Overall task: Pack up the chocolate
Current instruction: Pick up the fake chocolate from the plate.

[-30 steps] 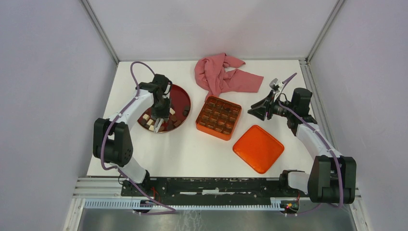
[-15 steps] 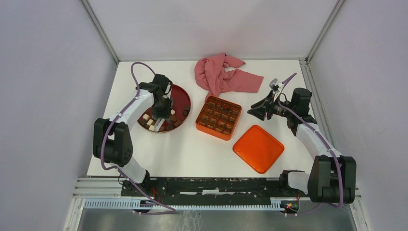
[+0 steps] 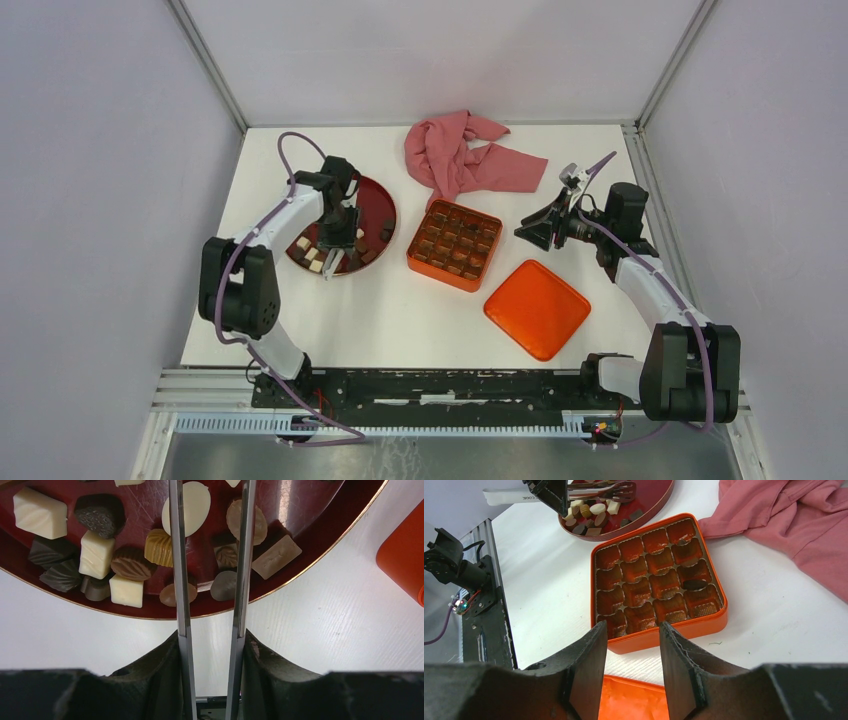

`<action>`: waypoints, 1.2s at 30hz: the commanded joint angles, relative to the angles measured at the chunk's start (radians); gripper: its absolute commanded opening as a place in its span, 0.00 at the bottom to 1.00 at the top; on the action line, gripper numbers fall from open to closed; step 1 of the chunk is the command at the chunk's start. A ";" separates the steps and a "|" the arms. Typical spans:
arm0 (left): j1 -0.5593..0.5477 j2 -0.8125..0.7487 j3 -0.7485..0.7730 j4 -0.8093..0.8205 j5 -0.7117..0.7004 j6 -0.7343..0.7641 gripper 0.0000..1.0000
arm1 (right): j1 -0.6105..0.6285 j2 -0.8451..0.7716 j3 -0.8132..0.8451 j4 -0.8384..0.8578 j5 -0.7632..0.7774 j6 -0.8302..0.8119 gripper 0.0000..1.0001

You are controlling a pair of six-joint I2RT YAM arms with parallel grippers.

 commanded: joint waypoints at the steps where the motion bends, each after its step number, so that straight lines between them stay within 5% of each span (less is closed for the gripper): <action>1: 0.006 0.008 0.044 -0.009 0.005 0.053 0.42 | 0.005 0.002 0.037 0.017 -0.004 -0.013 0.49; 3: 0.005 0.008 0.046 -0.013 0.008 0.054 0.38 | 0.005 0.002 0.037 0.017 -0.004 -0.012 0.49; 9: 0.005 -0.007 0.055 0.000 0.026 0.049 0.02 | 0.005 0.002 0.036 0.017 -0.003 -0.013 0.49; 36: 0.003 -0.220 -0.043 0.163 0.223 0.008 0.02 | 0.005 0.008 0.036 0.016 0.005 -0.040 0.48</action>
